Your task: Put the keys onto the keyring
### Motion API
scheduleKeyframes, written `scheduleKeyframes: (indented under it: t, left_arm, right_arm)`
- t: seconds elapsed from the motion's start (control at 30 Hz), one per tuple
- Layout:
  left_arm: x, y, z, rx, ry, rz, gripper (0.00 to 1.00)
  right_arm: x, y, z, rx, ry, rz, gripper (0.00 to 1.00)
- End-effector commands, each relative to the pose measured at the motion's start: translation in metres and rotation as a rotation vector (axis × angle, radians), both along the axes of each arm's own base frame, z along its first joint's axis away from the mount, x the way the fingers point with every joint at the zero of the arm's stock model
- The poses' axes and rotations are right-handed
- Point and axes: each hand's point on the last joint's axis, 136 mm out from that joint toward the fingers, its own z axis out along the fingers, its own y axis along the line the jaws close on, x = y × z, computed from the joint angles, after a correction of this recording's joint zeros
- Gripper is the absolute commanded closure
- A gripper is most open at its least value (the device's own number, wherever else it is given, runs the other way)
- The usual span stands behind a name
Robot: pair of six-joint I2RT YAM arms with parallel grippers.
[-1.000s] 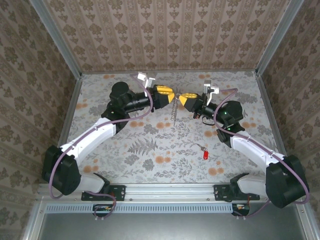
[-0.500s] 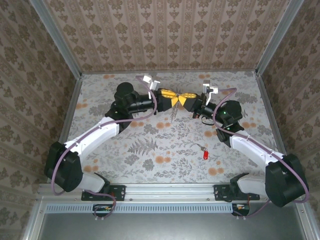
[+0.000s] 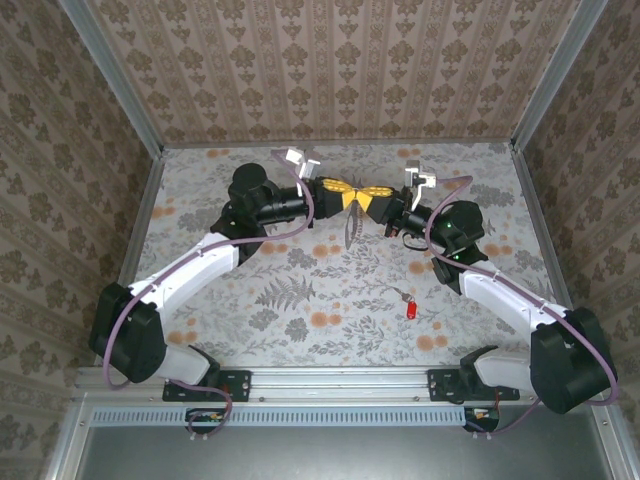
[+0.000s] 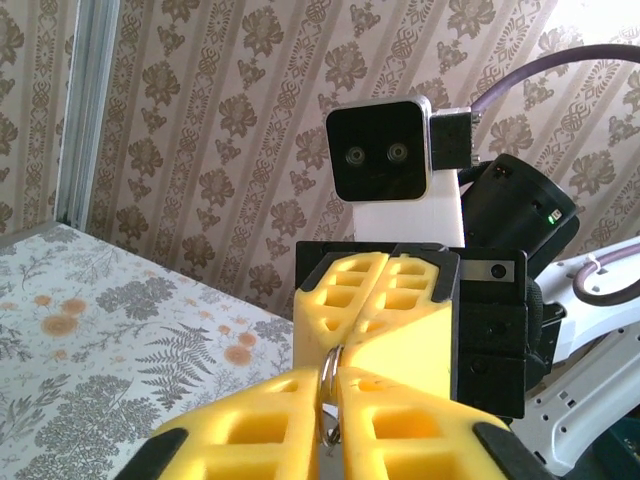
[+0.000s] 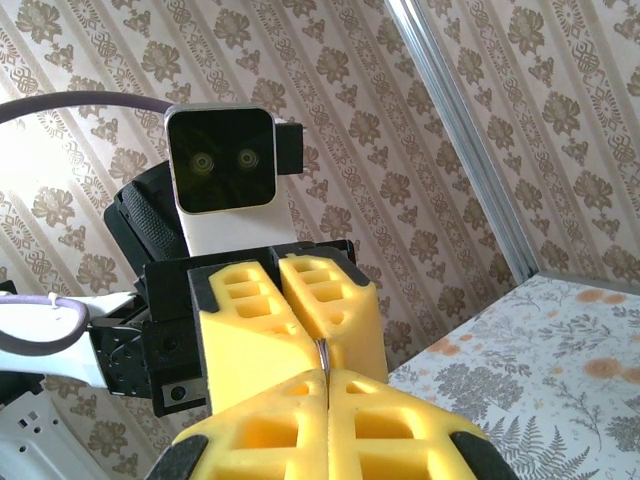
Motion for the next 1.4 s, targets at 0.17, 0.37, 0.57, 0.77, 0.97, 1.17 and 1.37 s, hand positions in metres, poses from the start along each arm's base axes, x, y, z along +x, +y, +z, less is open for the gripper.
scheduleKeyframes:
  t: [0.17, 0.37, 0.57, 0.77, 0.97, 1.17, 1.37]
  left_arm:
    - [-0.007, -0.004, 0.020, -0.042, -0.062, -0.038, 1.00]
    - [-0.009, -0.002, 0.018, -0.019, -0.100, -0.030, 1.00]
    - [-0.015, 0.002, 0.012, 0.064, -0.201, -0.018, 1.00]
    - [-0.020, 0.001, 0.006, 0.165, -0.256, -0.044, 1.00]
    - [-0.029, -0.003, 0.003, 0.220, -0.243, -0.146, 1.00]
    - [-0.035, -0.006, -0.002, 0.240, -0.206, -0.222, 1.00]
    - [-0.039, -0.007, -0.002, 0.246, -0.197, -0.244, 1.00]
  right_arm:
    - [-0.003, 0.001, 0.017, 0.004, -0.057, 0.001, 1.00]
    - [-0.002, -0.031, 0.013, -0.018, -0.035, -0.109, 0.58]
    - [-0.011, -0.052, 0.008, -0.064, -0.029, -0.183, 0.56]
    - [-0.015, -0.045, 0.004, -0.083, -0.027, -0.122, 0.56]
    - [-0.022, -0.029, 0.005, -0.121, -0.044, 0.005, 0.53]
    - [-0.029, -0.015, 0.001, -0.158, -0.049, 0.087, 0.52]
    - [-0.033, -0.008, -0.003, -0.178, -0.050, 0.116, 0.54]
